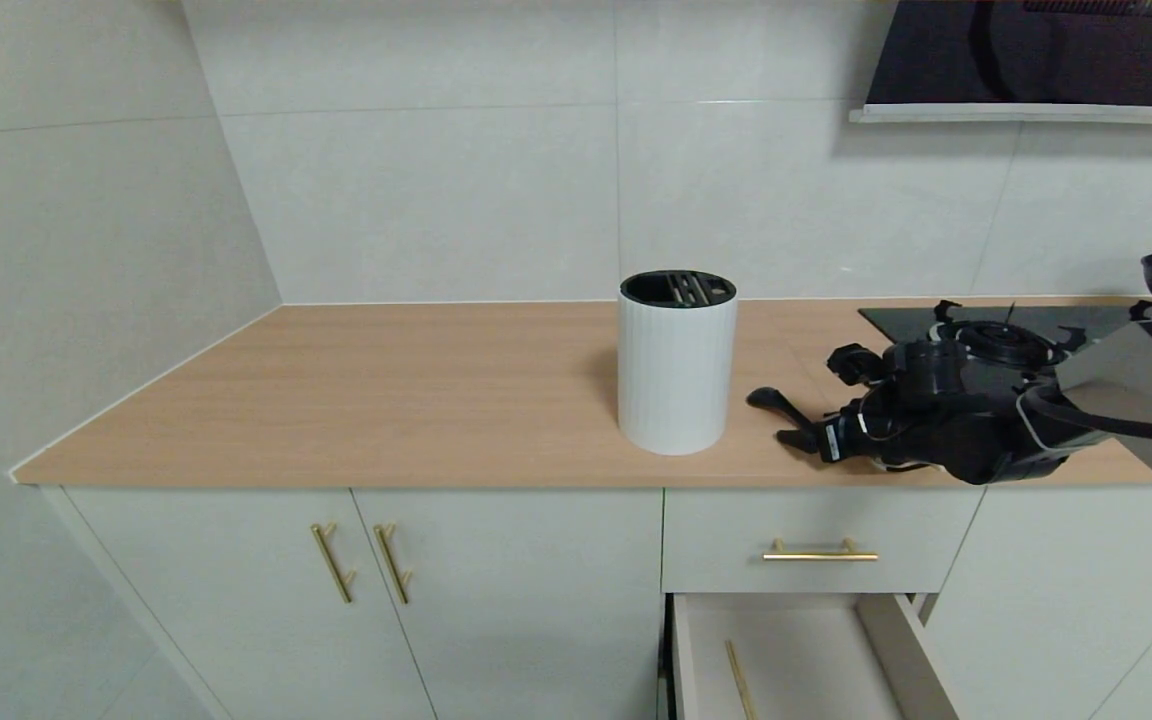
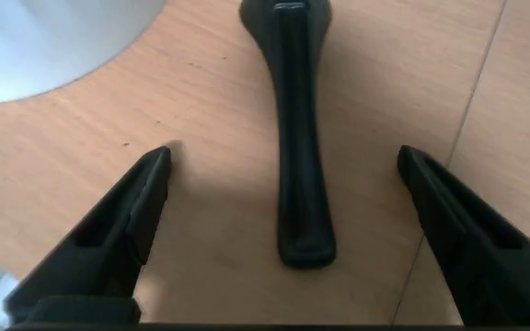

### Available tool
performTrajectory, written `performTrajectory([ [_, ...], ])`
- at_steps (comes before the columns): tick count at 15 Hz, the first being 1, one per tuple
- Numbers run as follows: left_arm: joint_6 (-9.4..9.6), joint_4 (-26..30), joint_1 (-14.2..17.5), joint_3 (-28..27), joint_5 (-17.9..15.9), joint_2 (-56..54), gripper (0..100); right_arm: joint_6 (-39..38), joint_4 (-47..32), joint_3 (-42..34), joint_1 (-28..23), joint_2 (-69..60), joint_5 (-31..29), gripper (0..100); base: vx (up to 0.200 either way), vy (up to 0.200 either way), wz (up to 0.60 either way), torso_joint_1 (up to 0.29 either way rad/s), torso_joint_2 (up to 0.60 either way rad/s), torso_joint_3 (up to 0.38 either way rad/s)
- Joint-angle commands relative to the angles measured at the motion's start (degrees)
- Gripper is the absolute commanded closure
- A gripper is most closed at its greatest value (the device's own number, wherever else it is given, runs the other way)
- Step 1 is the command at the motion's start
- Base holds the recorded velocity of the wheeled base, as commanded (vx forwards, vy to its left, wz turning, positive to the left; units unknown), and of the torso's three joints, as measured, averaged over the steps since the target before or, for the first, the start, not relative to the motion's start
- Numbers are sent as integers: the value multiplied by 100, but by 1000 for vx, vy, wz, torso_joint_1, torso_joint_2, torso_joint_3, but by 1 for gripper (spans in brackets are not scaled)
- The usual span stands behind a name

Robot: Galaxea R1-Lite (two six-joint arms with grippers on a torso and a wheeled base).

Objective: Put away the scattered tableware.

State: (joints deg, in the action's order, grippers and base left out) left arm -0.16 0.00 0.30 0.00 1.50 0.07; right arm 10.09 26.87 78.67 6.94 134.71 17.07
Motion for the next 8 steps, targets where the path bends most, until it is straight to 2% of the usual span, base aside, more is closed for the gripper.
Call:
performTrajectory([
  [1, -2, 0, 5, 0, -1, 1, 0, -51, -33, 0, 9, 29, 7, 100, 0, 0, 0, 0, 0, 0],
  [6, -2, 0, 5, 0, 8, 1, 0, -95, -33, -27, 53, 21, 7, 100, 0, 0, 0, 0, 0, 0],
  [8, -2, 0, 5, 0, -1, 1, 0, -201, -33, -18, 97, -85, -256, 100, 0, 0, 0, 0, 0, 0],
])
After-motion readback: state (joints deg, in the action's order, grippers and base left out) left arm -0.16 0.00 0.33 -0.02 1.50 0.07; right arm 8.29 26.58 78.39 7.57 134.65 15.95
